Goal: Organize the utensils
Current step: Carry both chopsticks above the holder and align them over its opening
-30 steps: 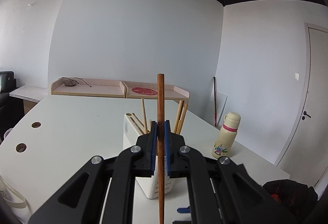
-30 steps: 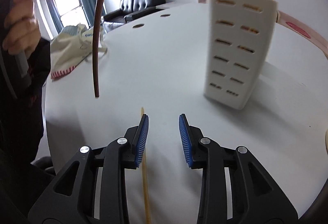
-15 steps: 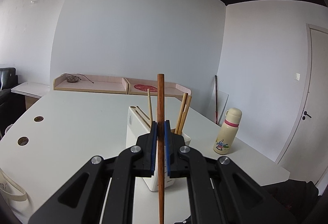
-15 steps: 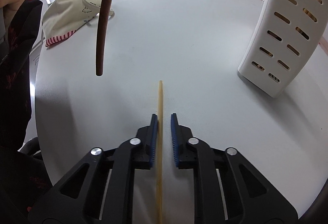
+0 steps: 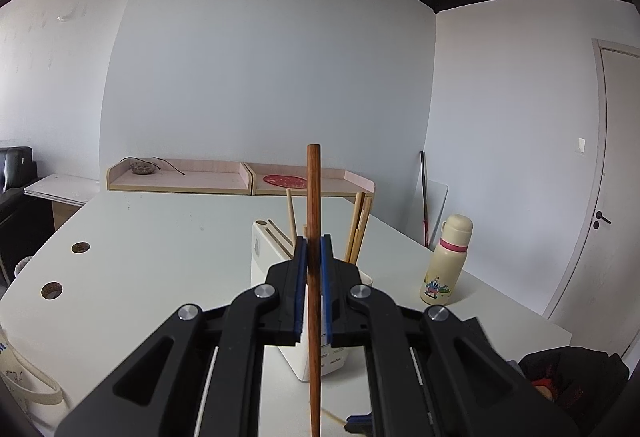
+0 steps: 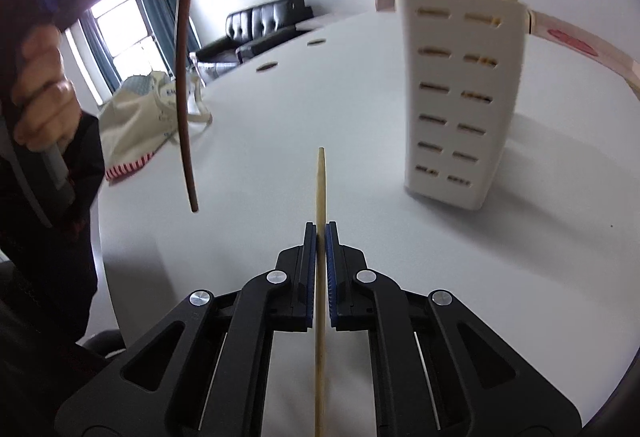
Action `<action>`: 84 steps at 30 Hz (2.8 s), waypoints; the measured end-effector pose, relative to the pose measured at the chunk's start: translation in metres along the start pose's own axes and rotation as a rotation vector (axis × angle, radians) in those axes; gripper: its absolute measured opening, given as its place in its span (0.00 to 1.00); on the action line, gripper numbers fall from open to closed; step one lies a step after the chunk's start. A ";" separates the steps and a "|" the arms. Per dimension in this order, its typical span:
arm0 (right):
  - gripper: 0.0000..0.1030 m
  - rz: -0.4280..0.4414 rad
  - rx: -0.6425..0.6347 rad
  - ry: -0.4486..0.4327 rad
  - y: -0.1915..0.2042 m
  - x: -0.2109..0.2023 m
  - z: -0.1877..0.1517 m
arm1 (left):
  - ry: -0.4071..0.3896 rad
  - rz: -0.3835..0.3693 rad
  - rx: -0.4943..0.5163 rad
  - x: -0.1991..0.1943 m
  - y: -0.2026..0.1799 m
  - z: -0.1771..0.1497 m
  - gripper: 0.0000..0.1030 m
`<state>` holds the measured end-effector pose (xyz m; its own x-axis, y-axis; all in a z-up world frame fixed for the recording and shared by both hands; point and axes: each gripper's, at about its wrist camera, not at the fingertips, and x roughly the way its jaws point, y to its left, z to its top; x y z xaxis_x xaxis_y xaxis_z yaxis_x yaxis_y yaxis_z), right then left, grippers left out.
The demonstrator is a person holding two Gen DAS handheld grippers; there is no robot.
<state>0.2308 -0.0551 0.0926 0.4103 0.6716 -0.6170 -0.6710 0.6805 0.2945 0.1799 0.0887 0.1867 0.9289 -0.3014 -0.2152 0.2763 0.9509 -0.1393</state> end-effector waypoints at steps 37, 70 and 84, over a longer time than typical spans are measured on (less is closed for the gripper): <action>0.37 -0.145 -0.088 -0.217 -0.025 0.002 0.012 | -0.055 -0.006 -0.026 0.004 -0.004 -0.006 0.07; 0.07 -0.153 -0.189 0.269 -0.020 0.132 0.015 | -0.066 0.009 -0.133 0.010 0.047 -0.025 0.07; 0.04 0.015 0.013 0.022 -0.031 0.068 0.012 | -0.073 0.027 -0.157 0.011 0.053 -0.027 0.07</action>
<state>0.2866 -0.0267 0.0500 0.3863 0.6756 -0.6280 -0.6690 0.6739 0.3134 0.1977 0.1338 0.1504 0.9526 -0.2642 -0.1508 0.2140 0.9344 -0.2848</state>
